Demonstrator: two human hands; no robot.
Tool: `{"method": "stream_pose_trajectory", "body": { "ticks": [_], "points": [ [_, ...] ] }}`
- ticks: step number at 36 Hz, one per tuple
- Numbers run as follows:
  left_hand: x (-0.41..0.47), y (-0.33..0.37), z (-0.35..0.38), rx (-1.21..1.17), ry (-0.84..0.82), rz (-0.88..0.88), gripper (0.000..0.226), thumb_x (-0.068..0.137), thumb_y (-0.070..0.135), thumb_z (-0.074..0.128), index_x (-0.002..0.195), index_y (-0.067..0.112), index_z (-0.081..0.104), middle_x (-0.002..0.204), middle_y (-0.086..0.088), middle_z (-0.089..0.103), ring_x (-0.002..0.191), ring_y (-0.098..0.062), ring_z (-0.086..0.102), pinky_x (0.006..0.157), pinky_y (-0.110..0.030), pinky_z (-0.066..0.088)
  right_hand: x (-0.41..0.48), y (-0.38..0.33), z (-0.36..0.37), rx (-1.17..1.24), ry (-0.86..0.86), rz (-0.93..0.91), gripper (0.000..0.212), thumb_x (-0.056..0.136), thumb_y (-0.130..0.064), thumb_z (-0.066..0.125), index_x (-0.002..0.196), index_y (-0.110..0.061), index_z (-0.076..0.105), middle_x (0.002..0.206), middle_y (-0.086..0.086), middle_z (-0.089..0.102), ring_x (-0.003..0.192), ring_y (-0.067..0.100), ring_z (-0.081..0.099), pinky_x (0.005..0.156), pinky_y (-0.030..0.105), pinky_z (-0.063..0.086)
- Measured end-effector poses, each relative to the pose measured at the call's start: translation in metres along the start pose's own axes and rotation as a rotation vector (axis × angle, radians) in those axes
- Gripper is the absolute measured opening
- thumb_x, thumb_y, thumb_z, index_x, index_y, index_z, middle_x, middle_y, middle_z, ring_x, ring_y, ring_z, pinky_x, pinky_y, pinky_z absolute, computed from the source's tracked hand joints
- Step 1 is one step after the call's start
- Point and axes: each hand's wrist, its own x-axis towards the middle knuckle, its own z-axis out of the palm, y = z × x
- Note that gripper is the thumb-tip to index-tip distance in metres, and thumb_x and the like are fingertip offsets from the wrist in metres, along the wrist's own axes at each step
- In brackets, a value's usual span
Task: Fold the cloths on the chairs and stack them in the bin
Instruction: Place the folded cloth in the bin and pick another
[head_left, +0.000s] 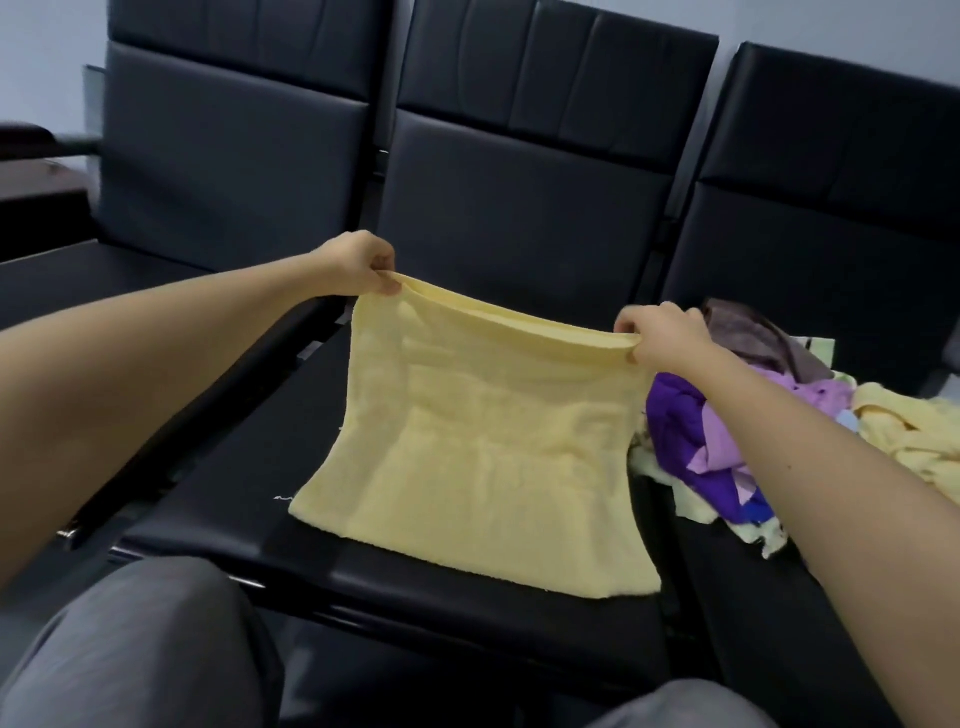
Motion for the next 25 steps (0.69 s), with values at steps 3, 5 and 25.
{"method": "stream_pose_trajectory", "body": {
  "ticks": [3, 5, 25],
  "points": [
    [0.000, 0.002, -0.005, 0.016, -0.118, -0.046, 0.012, 0.092, 0.022, 0.060, 0.089, 0.012, 0.062, 0.076, -0.003, 0.057, 0.067, -0.018, 0.051, 0.058, -0.030, 0.041, 0.002, 0.004, -0.005, 0.160, -0.142, 0.016, 0.013, 0.083, -0.007, 0.061, 0.079, -0.020, 0.059, 0.081, 0.000, 0.055, 0.085, 0.021, 0.050, 0.073, 0.030, 0.036],
    [0.002, 0.002, -0.008, 0.020, -0.185, -0.091, 0.011, 0.091, 0.020, 0.060, 0.088, 0.010, 0.064, 0.070, -0.008, 0.055, 0.060, -0.019, 0.046, 0.051, -0.027, 0.037, 0.001, 0.007, -0.008, 0.391, -0.230, 0.030, 0.007, 0.083, -0.011, 0.063, 0.076, -0.013, 0.064, 0.071, 0.001, 0.050, 0.074, 0.019, 0.048, 0.059, 0.027, 0.036],
    [0.003, 0.001, -0.007, -0.096, -0.288, -0.200, 0.009, 0.090, 0.021, 0.065, 0.090, 0.012, 0.063, 0.075, -0.005, 0.059, 0.060, -0.011, 0.049, 0.048, -0.019, 0.034, -0.002, -0.003, 0.006, 0.364, -0.112, 0.123, 0.032, 0.082, 0.008, 0.048, 0.099, -0.006, 0.072, 0.086, 0.010, 0.062, 0.081, 0.024, 0.055, 0.061, 0.027, 0.042]
  ]
}}
